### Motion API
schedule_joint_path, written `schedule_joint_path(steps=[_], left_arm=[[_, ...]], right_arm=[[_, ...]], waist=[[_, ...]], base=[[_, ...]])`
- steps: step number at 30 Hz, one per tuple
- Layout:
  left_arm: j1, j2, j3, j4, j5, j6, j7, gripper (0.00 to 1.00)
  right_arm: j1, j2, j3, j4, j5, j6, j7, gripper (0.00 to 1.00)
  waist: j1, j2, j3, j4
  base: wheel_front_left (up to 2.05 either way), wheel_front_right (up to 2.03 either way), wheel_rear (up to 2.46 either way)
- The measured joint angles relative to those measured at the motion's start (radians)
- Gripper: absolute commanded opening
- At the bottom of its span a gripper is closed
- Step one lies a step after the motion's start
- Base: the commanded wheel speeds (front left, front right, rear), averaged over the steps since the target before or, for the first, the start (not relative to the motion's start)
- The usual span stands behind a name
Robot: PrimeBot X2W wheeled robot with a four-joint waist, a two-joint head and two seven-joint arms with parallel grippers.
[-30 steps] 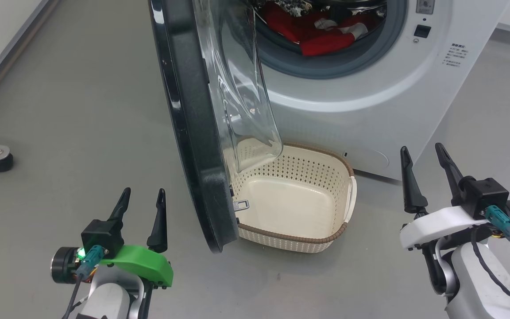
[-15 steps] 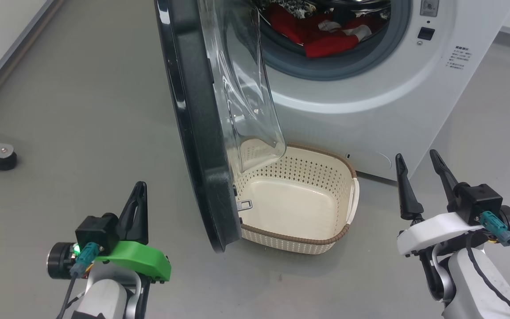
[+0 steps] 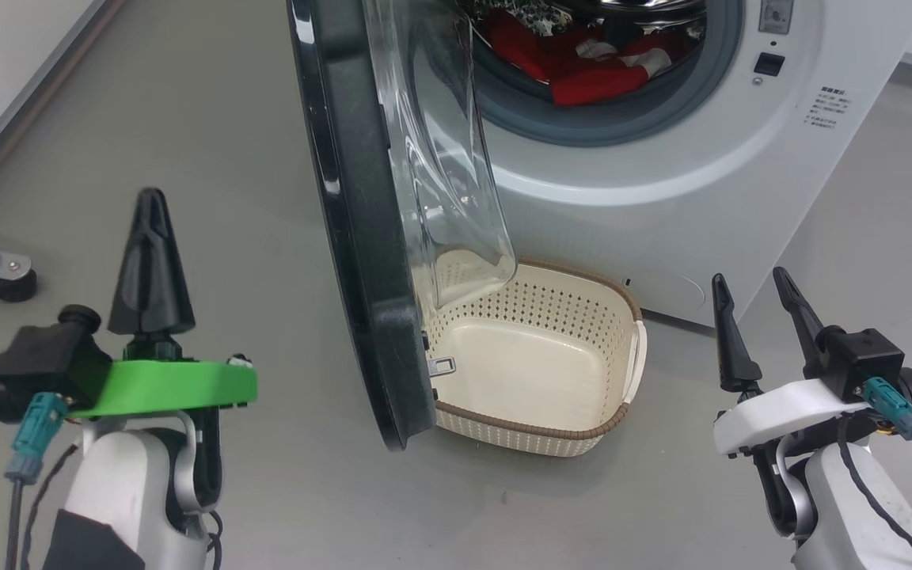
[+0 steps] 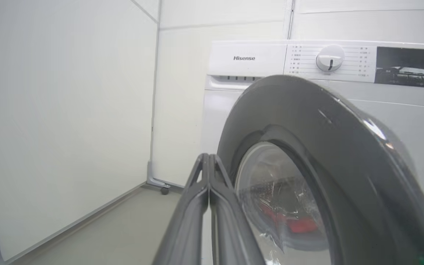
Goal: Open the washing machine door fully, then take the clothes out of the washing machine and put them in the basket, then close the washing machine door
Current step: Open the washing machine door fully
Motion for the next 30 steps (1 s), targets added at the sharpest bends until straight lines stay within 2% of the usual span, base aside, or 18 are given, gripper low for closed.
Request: schedule_joint_path(steps=[5, 9, 12, 19, 25, 30], left_arm=[[-0.03, 0.0, 0.001, -0.16, 0.061, -0.002, -0.005, 0.0], [-0.046, 0.0, -0.043, -0.267, 0.092, -0.033, -0.005, 0.0], [-0.043, 0.001, -0.113, -0.304, 0.066, -0.067, -0.005, 0.0], [0.03, 0.005, -0.302, -0.283, 0.023, -0.146, -0.005, 0.0], [0.103, 0.014, -0.389, -0.212, 0.007, -0.155, 0.053, 0.0], [0.137, 0.016, -0.41, -0.158, -0.012, -0.158, 0.094, 0.0]], right_arm=[[0.002, 0.007, -0.008, 0.001, -0.01, 0.005, 0.0, 1.0], [0.002, 0.014, -0.013, 0.003, -0.016, 0.009, 0.0, 1.0], [0.002, 0.018, -0.013, 0.01, -0.017, 0.018, 0.0, 1.0], [0.002, 0.024, -0.019, 0.021, -0.036, 0.03, 0.0, 1.0], [0.002, 0.029, -0.027, 0.027, -0.044, 0.037, 0.0, 1.0], [0.002, 0.032, -0.03, 0.029, -0.047, 0.04, 0.0, 1.0]], waist=[[0.0, 0.0, 0.0, 0.001], [0.0, 0.0, -0.002, 0.0], [0.0, 0.0, -0.002, -0.002], [0.0, 0.0, -0.005, -0.008], [0.0, 0.0, -0.007, -0.012], [0.0, 0.0, -0.008, -0.013]], base=[[0.0, 0.0, 0.0], [0.0, 0.0, 0.0], [0.0, 0.0, 0.0], [0.0, 0.0, 0.0], [0.0, 0.0, 0.0], [0.0, 0.0, 0.0]])
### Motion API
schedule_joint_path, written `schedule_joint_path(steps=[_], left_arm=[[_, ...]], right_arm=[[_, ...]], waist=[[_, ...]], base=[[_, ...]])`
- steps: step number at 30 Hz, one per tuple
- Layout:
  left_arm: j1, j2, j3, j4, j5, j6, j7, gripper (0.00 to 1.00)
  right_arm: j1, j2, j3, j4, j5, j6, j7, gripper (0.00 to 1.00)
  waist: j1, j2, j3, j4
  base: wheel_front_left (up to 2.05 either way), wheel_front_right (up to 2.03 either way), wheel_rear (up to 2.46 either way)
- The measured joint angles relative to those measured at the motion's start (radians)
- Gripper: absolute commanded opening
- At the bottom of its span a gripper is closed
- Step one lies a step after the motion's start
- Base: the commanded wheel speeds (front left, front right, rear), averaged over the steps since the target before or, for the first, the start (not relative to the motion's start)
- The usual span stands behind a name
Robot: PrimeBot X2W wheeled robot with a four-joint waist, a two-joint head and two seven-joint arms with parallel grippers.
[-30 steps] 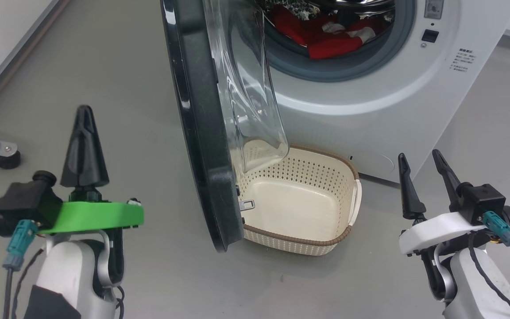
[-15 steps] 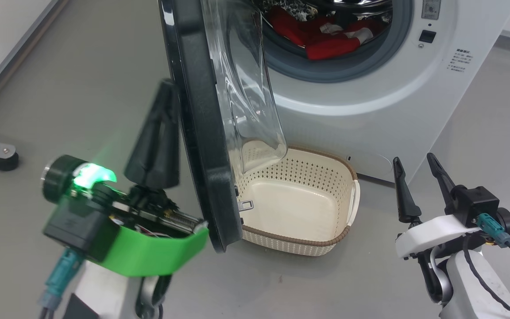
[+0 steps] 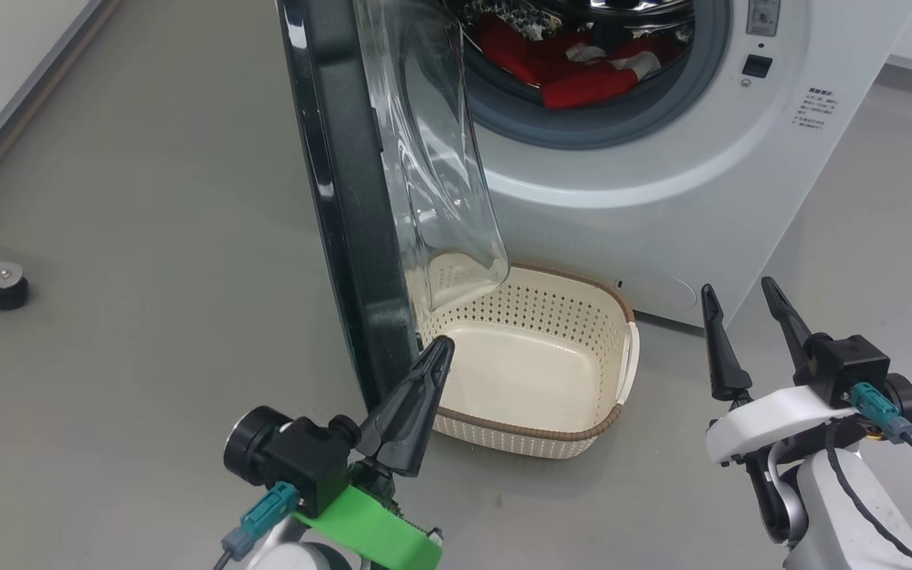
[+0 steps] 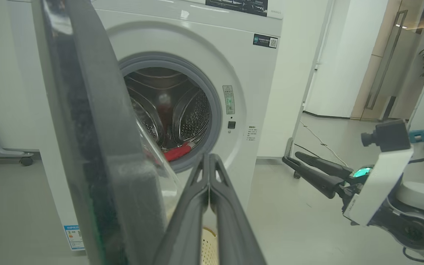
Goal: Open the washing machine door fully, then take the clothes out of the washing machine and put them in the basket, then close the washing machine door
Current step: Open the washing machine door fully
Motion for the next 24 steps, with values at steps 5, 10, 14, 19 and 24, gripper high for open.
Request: schedule_joint_path(steps=[5, 10, 14, 19, 24], left_arm=[[0.015, 0.008, -0.001, 0.066, -0.006, 0.0, 0.026, 0.0], [0.016, 0.008, 0.012, 0.104, -0.009, 0.0, 0.026, 0.0], [0.014, 0.008, 0.022, 0.132, -0.008, 0.0, 0.026, 0.0], [0.003, 0.008, 0.037, 0.171, -0.009, 0.0, 0.025, 0.0], [-0.014, 0.007, 0.048, 0.191, -0.012, 0.0, 0.021, 0.0]], right_arm=[[0.0, 0.004, -0.004, 0.005, -0.004, 0.005, 0.0, 1.0], [0.0, 0.01, -0.007, 0.01, -0.005, 0.012, 0.0, 1.0], [0.0, 0.014, -0.009, 0.014, -0.008, 0.013, 0.0, 1.0], [0.0, 0.016, -0.017, 0.017, -0.012, 0.016, 0.0, 1.0], [0.0, 0.02, -0.024, 0.019, -0.012, 0.021, 0.0, 1.0]], waist=[[0.0, 0.0, 0.001, -0.003], [0.0, 0.0, 0.002, -0.009], [0.0, 0.0, 0.004, -0.014], [0.0, 0.0, 0.005, -0.025], [0.0, 0.0, 0.008, -0.032]], base=[[0.0, 0.0, 0.0], [0.0, 0.0, 0.0], [0.0, 0.0, 0.0], [0.0, 0.0, 0.0], [0.0, 0.0, 0.0]])
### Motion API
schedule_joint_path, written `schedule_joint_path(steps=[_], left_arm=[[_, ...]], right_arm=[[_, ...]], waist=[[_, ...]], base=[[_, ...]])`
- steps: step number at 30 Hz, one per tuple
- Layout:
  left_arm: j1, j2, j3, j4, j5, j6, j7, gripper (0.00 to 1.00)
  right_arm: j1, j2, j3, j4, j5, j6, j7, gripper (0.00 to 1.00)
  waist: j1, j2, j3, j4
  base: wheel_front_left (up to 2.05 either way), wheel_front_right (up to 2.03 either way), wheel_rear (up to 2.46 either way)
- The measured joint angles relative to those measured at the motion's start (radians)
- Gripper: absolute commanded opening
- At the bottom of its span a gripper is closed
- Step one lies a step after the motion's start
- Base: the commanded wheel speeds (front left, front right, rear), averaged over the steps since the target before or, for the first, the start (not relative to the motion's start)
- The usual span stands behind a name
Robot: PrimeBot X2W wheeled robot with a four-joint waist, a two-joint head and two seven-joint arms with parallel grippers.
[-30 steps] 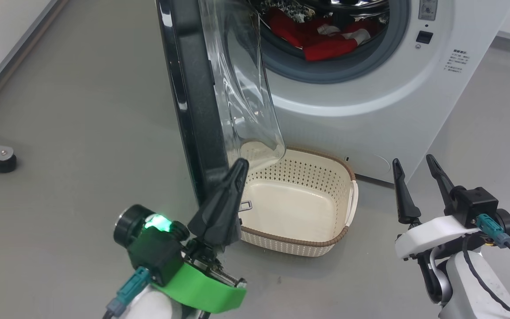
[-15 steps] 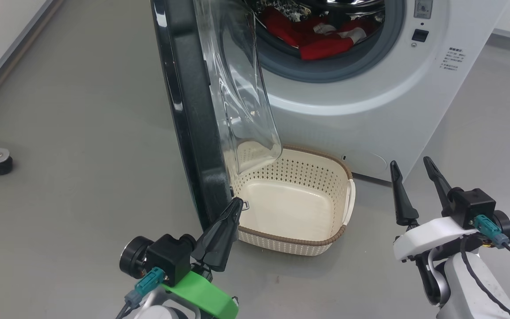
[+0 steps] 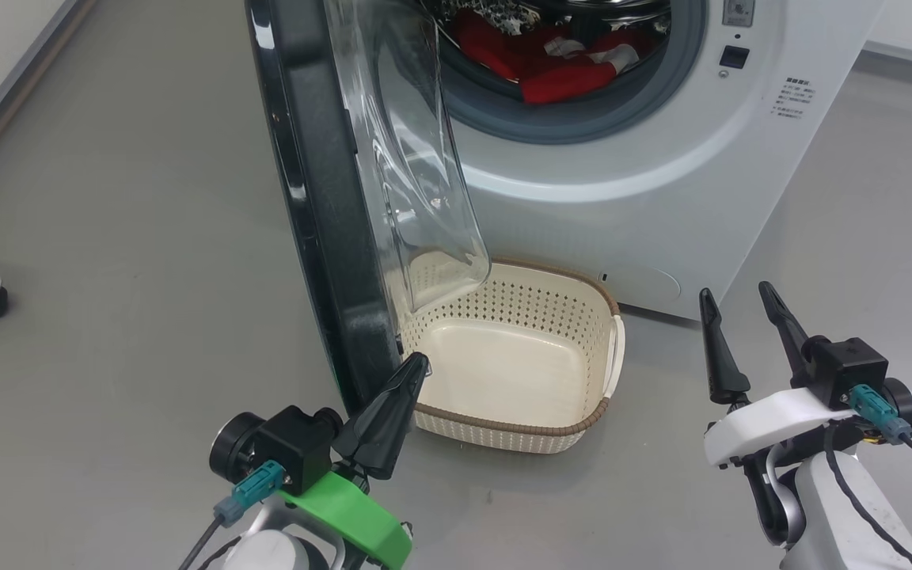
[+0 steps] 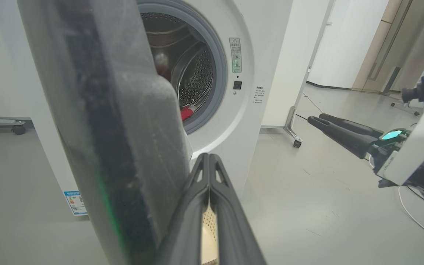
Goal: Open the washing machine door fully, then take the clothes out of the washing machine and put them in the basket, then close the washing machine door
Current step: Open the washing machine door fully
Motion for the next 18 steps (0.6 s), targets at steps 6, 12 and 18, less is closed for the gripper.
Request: schedule_joint_path(steps=[6, 12, 18], left_arm=[[-0.003, -0.005, 0.006, 0.028, -0.02, 0.011, -0.006, 0.0], [-0.003, -0.011, 0.025, 0.05, -0.02, 0.03, -0.022, 0.0], [-0.003, -0.012, 0.065, 0.076, -0.024, 0.063, -0.041, 0.0]], right_arm=[[0.0, 0.002, -0.01, 0.004, -0.002, 0.0, 0.0, 1.0], [0.0, 0.005, -0.017, 0.004, -0.009, 0.001, 0.0, 1.0], [0.0, 0.007, -0.021, 0.006, -0.012, 0.002, 0.0, 1.0]], waist=[[0.0, 0.0, 0.005, -0.002], [0.0, 0.0, 0.006, 0.002], [0.0, 0.0, 0.008, 0.011]], base=[[0.0, 0.0, 0.0], [0.0, 0.0, 0.0], [0.0, 0.0, 0.0]])
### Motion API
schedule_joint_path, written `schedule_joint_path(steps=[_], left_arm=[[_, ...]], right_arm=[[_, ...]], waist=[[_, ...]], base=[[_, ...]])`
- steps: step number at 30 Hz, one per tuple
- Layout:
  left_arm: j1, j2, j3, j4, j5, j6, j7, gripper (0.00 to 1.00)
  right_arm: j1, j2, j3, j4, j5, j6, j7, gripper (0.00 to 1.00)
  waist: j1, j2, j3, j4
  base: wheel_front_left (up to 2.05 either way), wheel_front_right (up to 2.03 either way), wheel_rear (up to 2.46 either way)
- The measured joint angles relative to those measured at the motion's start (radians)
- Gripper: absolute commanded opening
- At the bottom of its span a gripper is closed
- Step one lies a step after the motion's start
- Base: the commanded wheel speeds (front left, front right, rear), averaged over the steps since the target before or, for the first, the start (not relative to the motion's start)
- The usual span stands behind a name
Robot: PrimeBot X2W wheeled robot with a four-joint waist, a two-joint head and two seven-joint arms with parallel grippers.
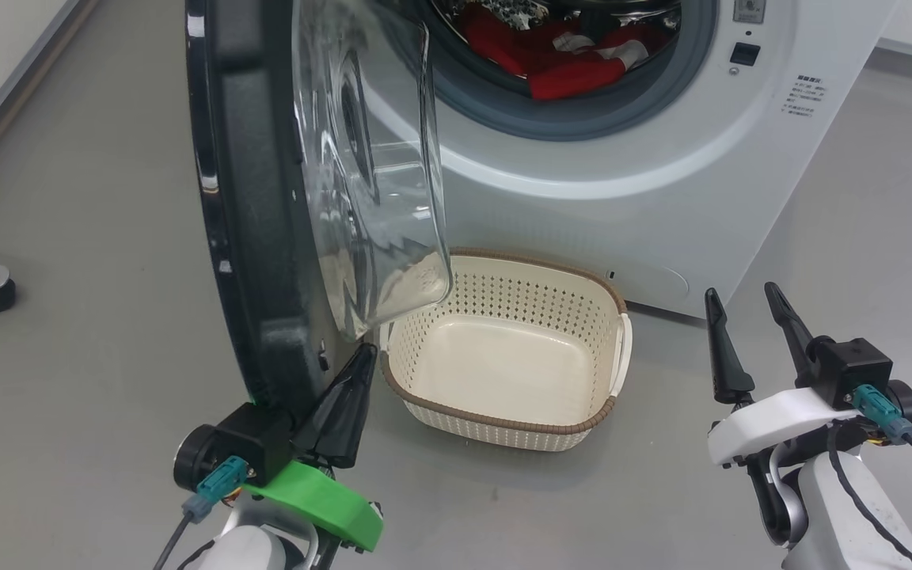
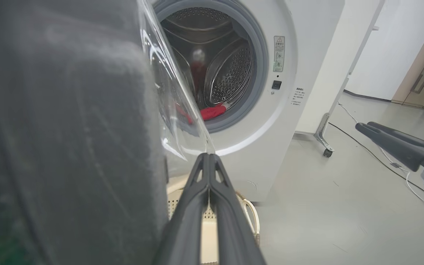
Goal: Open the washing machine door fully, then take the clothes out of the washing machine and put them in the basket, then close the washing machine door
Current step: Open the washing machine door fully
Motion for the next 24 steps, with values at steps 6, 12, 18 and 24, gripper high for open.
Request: schedule_joint_path(steps=[6, 12, 18, 24], left_arm=[[0.0, 0.0, 0.042, 0.018, -0.007, 0.022, -0.021, 0.0], [0.0, 0.003, 0.096, 0.037, -0.014, 0.056, -0.036, 0.0], [-0.001, 0.011, 0.149, 0.06, -0.033, 0.078, -0.05, 0.0], [-0.004, 0.013, 0.201, 0.085, -0.044, 0.09, -0.053, 0.0]], right_arm=[[0.0, 0.001, -0.008, 0.003, -0.007, 0.008, 0.0, 1.0], [0.0, 0.002, -0.013, 0.007, -0.007, 0.009, 0.0, 1.0], [0.0, 0.003, -0.015, 0.007, -0.025, 0.017, 0.0, 1.0], [0.0, 0.004, -0.017, 0.01, -0.028, 0.018, 0.0, 1.0]], waist=[[0.0, 0.0, 0.0, 0.012], [0.0, 0.0, -0.005, 0.02], [0.0, 0.0, -0.01, 0.023], [0.0, 0.0, -0.016, 0.02]], base=[[0.0, 0.0, 0.0], [0.0, 0.0, 0.0], [0.0, 0.0, 0.0], [0.0, 0.0, 0.0]])
